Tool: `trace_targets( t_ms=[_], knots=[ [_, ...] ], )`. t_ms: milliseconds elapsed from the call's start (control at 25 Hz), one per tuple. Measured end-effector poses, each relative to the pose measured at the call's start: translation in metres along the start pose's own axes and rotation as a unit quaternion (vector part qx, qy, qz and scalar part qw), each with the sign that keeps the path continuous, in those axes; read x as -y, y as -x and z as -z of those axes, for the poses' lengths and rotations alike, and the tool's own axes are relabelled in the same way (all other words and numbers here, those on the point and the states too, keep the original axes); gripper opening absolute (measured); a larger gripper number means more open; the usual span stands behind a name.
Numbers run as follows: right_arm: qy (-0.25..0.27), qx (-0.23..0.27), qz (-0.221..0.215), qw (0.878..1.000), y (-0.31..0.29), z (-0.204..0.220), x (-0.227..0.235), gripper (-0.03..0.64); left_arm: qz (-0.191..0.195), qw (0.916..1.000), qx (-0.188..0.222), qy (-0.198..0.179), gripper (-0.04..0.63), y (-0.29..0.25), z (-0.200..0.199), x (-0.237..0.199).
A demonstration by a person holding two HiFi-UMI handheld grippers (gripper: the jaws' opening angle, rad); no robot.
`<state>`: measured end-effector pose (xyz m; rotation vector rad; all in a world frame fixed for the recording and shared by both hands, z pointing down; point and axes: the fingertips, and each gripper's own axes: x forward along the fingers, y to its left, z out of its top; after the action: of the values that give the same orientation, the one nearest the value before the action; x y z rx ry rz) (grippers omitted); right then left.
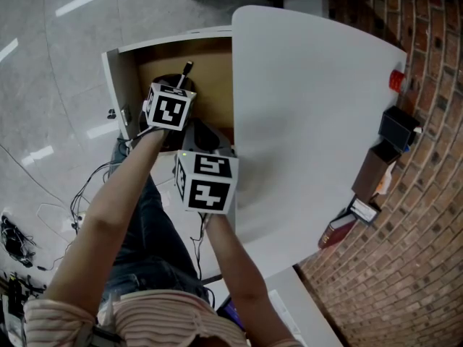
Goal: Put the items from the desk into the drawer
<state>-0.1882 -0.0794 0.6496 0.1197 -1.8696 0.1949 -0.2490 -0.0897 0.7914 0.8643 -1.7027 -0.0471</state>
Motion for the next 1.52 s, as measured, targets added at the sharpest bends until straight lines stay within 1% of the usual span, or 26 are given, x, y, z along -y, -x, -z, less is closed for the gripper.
trace_targets(
  t_ms=[120, 280, 520, 640, 880, 1000, 1160, 1240, 1520],
  knots=[
    [0.003, 0.007, 0.005, 1.0, 0.002, -0.001, 0.001, 0.017, -0.005, 1.0, 0.001, 0.002, 0.071, 0.003, 0.001, 0.0],
    [0.004, 0.011, 0.007, 1.0, 0.004, -0.002, 0.001, 0.017, -0.014, 0.9996, 0.018, 0.014, 0.072, 0.014, -0.003, -0.004],
    [0.012, 0.028, 0.004, 1.0, 0.019, -0.006, -0.006, 0.017, -0.011, 0.9988, 0.04, 0.026, 0.07, 0.04, -0.009, -0.002],
    [0.01, 0.043, -0.002, 0.999, 0.031, -0.012, -0.009, 0.017, -0.014, 0.998, 0.055, 0.029, 0.044, 0.058, -0.017, 0.002],
    [0.016, 0.072, -0.012, 0.997, 0.058, -0.019, -0.02, 0.017, -0.009, 0.9954, 0.094, 0.018, 0.013, 0.097, -0.03, 0.018],
    [0.017, 0.091, -0.019, 0.996, 0.075, -0.023, -0.025, 0.017, -0.005, 0.9942, 0.107, 0.008, 0.009, 0.117, -0.035, 0.026],
    [0.016, 0.119, -0.021, 0.993, 0.1, -0.029, -0.025, 0.017, 0.003, 0.9912, 0.131, 0.015, 0.009, 0.149, -0.044, 0.039],
    [0.011, 0.131, -0.023, 0.991, 0.113, -0.031, -0.022, 0.017, 0.006, 0.9895, 0.144, 0.013, 0.009, 0.165, -0.048, 0.047],
    [0.012, 0.189, -0.03, 0.981, 0.161, -0.05, -0.018, 0.017, 0.016, 0.9818, 0.188, -0.021, 0.009, 0.226, -0.063, 0.073]
  ],
)
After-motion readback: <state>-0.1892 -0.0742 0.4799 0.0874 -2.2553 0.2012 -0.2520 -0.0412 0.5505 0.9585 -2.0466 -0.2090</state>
